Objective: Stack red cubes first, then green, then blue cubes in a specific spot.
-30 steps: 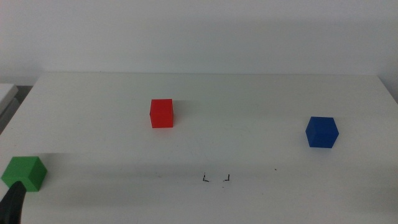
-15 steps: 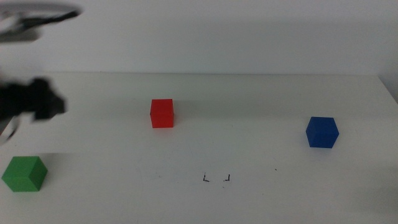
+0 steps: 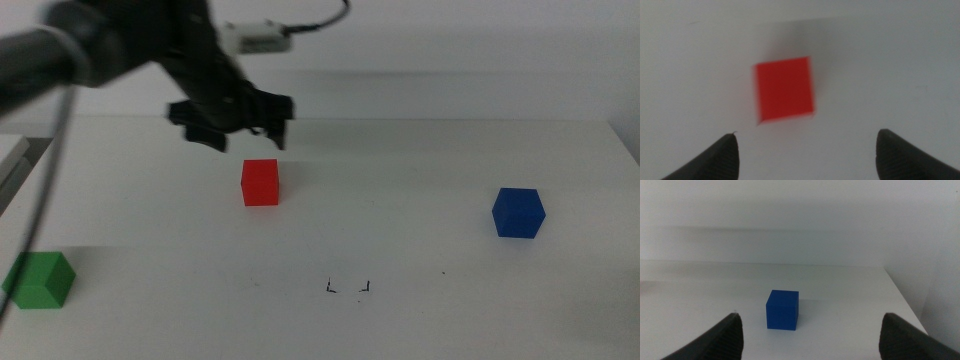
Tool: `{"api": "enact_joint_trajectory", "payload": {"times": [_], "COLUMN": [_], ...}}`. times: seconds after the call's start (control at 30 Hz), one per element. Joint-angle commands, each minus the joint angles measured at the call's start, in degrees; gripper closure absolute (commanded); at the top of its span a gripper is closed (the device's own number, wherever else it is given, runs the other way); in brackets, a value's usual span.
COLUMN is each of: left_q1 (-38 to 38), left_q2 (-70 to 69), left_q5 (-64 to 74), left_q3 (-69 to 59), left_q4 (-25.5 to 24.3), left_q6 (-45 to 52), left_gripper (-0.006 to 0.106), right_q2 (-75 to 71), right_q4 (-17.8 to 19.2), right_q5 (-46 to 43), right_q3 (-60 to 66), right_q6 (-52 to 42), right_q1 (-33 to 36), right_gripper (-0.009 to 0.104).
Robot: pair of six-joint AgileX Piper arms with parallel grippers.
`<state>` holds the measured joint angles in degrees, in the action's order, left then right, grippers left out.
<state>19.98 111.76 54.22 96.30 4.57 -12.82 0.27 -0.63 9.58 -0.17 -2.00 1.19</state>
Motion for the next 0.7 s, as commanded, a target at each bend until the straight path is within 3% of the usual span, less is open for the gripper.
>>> {"api": "enact_joint_trajectory", "payload": {"times": [0.0,0.13,0.5,0.67], "left_q1": [1.25,1.25,1.02,0.75], "left_q2": [4.18,9.57,13.44,15.98], "left_q5": [0.33,0.44,-2.41,-3.50], "left_q3": [4.40,8.23,8.91,8.91], "left_q4": [-0.30,-0.69,-7.94,-6.87], "left_q6": [-0.97,-1.88,-8.76,-9.72], "left_gripper": [0.007,0.007,0.007,0.007], "right_q2": [-0.27,-0.27,-0.27,-0.27], "right_q4": [0.63,0.63,0.63,0.63], "right_q5": [-0.47,-0.47,-0.47,-0.47], "right_q3": [0.17,0.17,0.17,0.17], "right_q6": [-0.42,-0.42,-0.42,-0.42], "right_q1": [-0.25,-0.25,-0.25,-0.25], "right_gripper": [0.002,0.002,0.002,0.002]}}
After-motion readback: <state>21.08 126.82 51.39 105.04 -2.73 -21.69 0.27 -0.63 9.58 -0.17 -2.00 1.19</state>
